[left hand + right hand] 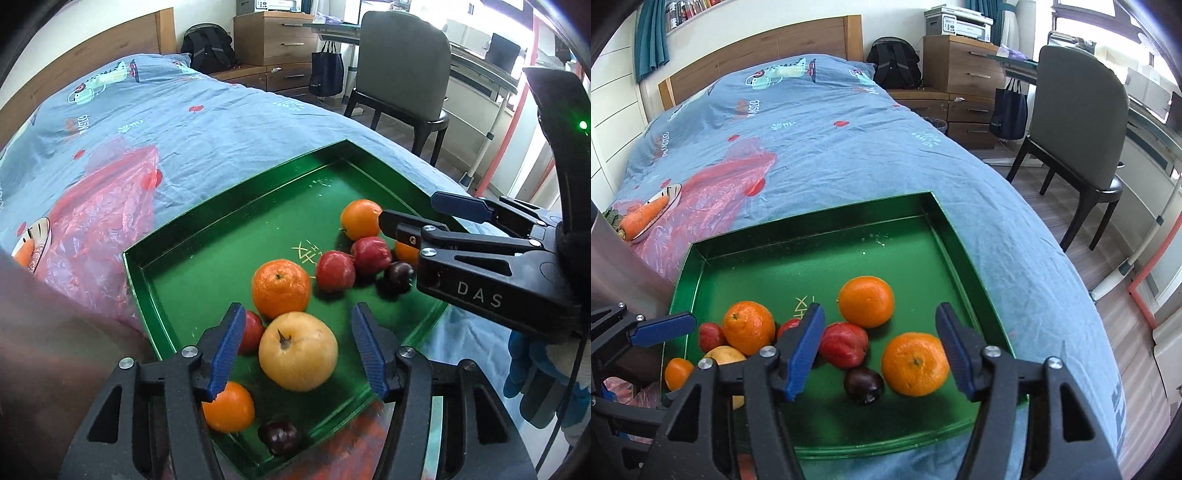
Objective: Organize fruits
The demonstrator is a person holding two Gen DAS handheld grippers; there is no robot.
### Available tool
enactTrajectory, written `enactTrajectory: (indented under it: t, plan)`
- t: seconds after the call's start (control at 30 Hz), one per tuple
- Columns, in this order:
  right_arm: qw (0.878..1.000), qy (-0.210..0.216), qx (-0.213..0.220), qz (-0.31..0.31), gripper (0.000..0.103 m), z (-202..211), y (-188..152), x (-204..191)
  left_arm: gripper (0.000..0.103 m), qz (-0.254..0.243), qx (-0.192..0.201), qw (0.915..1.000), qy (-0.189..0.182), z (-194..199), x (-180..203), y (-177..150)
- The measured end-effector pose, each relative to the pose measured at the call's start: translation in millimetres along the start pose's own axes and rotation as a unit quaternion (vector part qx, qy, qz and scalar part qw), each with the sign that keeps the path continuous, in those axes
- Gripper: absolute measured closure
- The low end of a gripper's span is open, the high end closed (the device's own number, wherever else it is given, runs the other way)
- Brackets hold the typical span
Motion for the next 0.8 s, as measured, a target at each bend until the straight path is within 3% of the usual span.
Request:
enactTrajectory:
  t: [0.17, 0.4, 0.6, 0.8]
  plan:
    - [1.0, 0.0, 0.007, -0.007, 0.0, 34.6, -27.1, -3.4, 0.049, -0.012, 0.019, 0.9994, -0.026, 46.0, 8.9, -41.1]
    - [0.999, 0.023, 0.022, -0.001, 0.0, 88.5, -71.8, -36.5, 0.049, -0.024, 0.045, 0.9986, -0.013, 107.8, -2.6, -103.5]
    - [0.998, 0.044, 0.035, 0.008, 0.0, 132.3, -102.3, -78.9, 0.049, 0.004, 0.062, 0.998, 0.014, 152.0, -40.0, -152.3]
    - [0.996, 0.07, 0.055, 0.025, 0.0, 175.4, -125.0, -127.1, 0.049, 0.064, 0.081, 0.9938, 0.039, 197.4, -96.7, -211.7]
Point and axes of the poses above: each gripper's, at about its wrist camera, not at the fingertips, and z roughly against the way its jaws point, x to its right, y to its top, the point moved 10 cm from there along -z, roughly the way its jaws point, and after that the axes turned 14 degrees about -x, right-handed, at the moved point
